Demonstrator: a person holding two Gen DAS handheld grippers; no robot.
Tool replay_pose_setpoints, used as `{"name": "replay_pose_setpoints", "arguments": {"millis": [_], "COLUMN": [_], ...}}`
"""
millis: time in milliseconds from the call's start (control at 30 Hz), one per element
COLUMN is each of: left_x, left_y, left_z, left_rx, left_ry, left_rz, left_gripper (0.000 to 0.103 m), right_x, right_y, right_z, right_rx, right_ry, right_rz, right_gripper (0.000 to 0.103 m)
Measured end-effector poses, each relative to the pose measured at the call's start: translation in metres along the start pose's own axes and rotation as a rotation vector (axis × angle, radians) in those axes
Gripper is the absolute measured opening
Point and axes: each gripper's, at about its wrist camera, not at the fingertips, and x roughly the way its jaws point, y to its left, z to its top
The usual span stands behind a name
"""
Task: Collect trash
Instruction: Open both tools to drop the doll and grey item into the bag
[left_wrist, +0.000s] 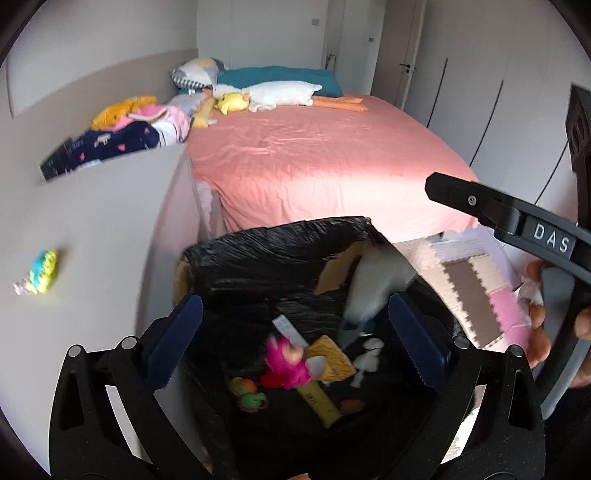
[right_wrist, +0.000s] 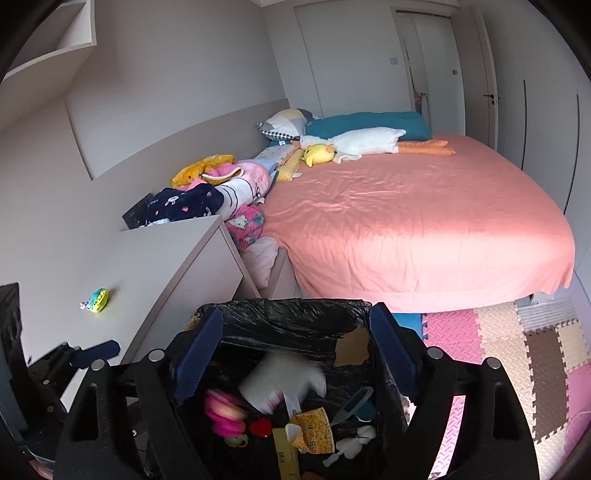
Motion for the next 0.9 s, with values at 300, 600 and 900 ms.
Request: {"name": "replay_pose_setpoints", "arguments": {"millis": [300, 600, 900], "left_x": [0.000, -0.006, -0.015], "left_y": [0.012, 0.035, 0.076], "left_z": [-0.003, -0.010, -0.020], "left_rx": [-0.011, -0.046, -0.108], "left_ry": [0.007, 0.003, -0.001], "left_rz": [0.027, 0.050, 0.097], "left_gripper": [0.098, 0.098, 0.098], "right_x": [0.006, 0.019, 0.040], "right_y": [0.004, 0.022, 0.063], "right_z": [-0.003, -0.007, -0.013], "right_rx": [0.001, -0.016, -0.047], "right_ry": [0.014, 0.034, 0.056], "right_rz": [-0.006, 0.016, 0.067], "right_gripper": [0.084, 0.084, 0.084]}}
